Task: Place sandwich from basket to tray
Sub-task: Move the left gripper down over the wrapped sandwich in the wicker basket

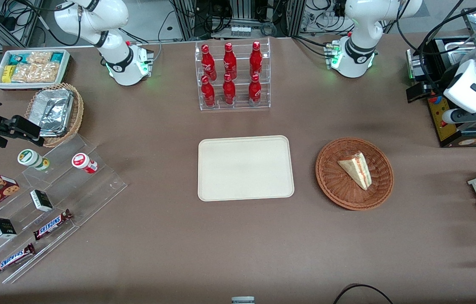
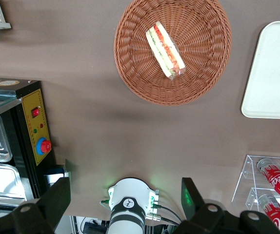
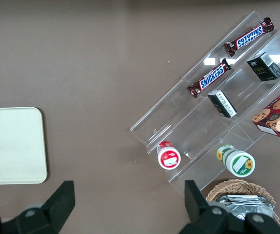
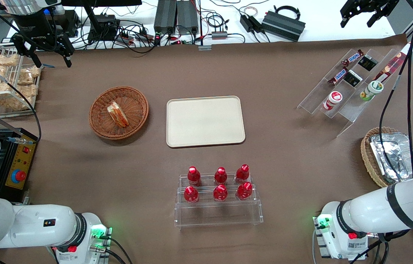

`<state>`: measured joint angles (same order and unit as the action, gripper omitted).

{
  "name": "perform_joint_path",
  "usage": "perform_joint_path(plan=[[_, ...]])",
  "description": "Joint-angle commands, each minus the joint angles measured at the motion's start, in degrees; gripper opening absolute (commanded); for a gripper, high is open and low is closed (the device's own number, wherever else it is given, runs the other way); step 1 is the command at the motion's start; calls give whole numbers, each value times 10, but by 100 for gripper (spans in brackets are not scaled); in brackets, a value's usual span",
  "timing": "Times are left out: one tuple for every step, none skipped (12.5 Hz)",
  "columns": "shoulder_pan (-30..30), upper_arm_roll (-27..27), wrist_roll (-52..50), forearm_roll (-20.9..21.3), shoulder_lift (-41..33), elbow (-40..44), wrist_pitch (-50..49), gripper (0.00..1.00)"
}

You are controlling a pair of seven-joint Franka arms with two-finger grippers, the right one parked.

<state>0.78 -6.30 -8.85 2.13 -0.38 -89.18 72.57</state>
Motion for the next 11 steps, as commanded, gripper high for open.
perform_joint_path(plan=[[-4,5,13,-3,1,9,-1,100],[-4,5,14,-6,2,5,12,100],[-7,4,15,-6,6,2,17,100],[-10,2,15,-6,18,-5,20,100],[-11,1,15,-6,24,-10,27,100],[-11,0,15,-7,32,-22,44,100],[-11,-5,15,-7,33,-47,74,100],[-11,-6,15,-7,30,-86,113,100],[-11,-7,15,-7,28,-124,154,100],[-17,-7,14,-7,27,-163,198,100],[-23,-7,13,-7,26,-197,238,100]])
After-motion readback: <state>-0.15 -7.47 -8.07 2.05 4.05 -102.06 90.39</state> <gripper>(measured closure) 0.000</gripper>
